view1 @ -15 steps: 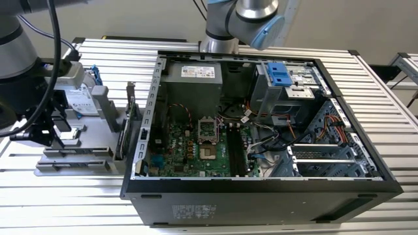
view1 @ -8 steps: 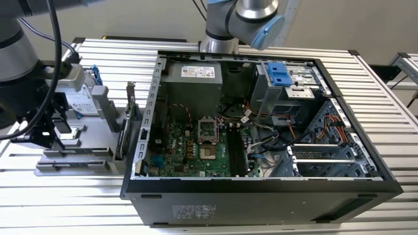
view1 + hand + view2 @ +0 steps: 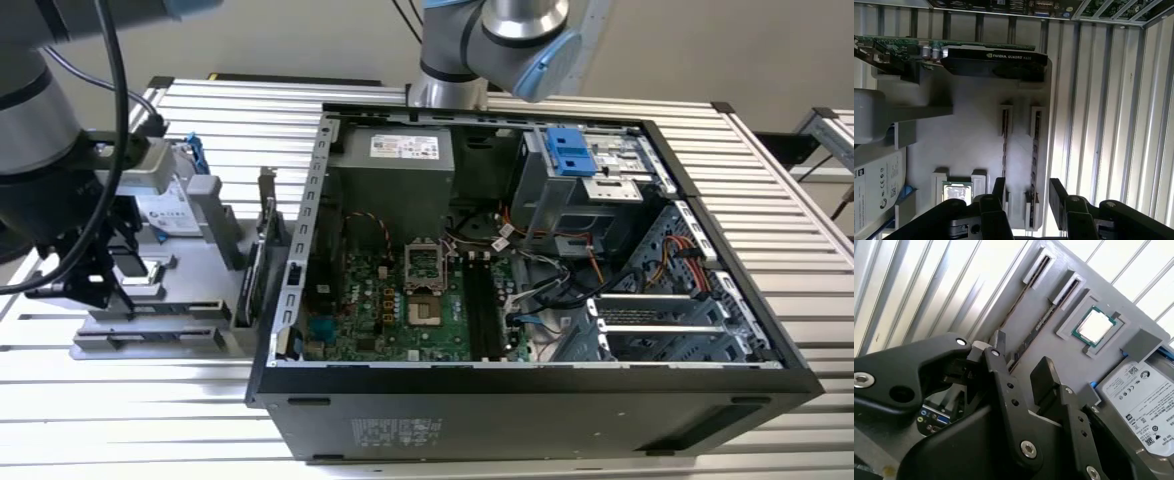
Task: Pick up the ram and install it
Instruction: 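Pick up the ram and move it above insertion slot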
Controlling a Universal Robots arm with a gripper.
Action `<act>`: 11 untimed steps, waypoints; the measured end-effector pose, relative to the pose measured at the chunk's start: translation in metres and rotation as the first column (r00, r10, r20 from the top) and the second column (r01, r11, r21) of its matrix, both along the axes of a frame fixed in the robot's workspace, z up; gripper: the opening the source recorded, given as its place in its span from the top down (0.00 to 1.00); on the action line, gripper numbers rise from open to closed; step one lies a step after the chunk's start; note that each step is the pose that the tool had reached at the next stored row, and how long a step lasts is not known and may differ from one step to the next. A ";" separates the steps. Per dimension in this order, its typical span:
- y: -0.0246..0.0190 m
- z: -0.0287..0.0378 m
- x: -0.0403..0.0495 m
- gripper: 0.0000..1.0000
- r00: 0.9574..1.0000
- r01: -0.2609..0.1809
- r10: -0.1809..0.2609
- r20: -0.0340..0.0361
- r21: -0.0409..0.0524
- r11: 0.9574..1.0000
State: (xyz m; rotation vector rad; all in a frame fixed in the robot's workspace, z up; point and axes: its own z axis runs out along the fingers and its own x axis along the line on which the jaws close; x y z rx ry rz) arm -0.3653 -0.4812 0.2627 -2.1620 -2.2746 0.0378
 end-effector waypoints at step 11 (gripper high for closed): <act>-0.0035 -0.0041 0.0020 0.00 1.000 0.000 0.000 0.000 0.000 1.000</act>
